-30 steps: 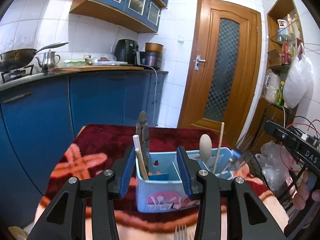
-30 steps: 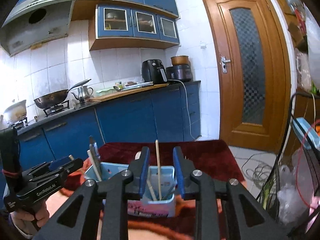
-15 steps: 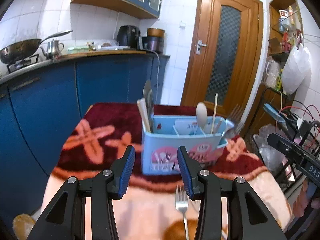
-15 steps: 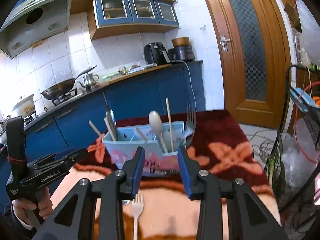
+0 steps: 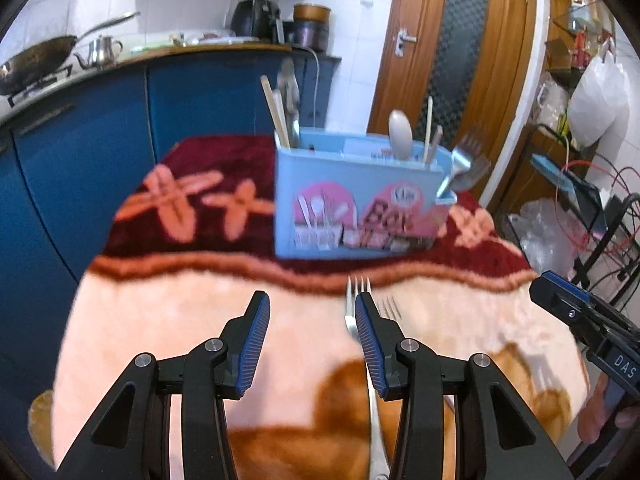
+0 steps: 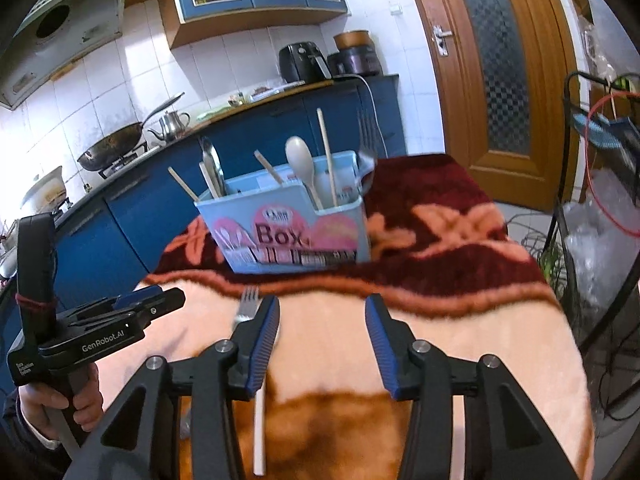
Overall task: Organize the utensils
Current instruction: 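Move both tools back down to the remaining forks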
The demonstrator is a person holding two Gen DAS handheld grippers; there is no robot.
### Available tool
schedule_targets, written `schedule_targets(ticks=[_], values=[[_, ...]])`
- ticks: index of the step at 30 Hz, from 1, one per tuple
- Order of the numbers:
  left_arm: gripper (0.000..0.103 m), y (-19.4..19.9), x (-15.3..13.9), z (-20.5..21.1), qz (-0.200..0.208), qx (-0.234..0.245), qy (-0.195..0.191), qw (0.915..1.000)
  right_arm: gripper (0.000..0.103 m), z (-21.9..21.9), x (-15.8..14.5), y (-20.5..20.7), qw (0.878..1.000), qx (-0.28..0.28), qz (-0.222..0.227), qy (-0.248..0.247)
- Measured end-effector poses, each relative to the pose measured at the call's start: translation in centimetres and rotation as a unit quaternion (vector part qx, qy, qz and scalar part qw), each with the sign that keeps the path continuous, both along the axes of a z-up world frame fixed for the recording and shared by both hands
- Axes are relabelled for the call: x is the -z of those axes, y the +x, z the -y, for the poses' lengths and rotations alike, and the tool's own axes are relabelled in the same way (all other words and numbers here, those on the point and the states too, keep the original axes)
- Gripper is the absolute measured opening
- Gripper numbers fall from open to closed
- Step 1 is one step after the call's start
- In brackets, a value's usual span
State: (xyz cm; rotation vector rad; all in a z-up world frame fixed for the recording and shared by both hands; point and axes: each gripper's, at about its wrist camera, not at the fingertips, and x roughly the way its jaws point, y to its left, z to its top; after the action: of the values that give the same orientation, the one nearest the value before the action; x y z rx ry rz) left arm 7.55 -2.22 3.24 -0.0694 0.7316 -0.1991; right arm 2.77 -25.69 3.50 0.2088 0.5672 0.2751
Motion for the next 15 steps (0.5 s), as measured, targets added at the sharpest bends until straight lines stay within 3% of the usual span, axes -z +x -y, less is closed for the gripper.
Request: schedule_targets(ticks=[15], values=[[0.045, 0.8, 3.3, 3.8, -0.060, 0.038, 0.036, 0.9968, 0.051, 2.8, 3.3, 0.5, 0.999, 0.011, -0.033, 0.033]])
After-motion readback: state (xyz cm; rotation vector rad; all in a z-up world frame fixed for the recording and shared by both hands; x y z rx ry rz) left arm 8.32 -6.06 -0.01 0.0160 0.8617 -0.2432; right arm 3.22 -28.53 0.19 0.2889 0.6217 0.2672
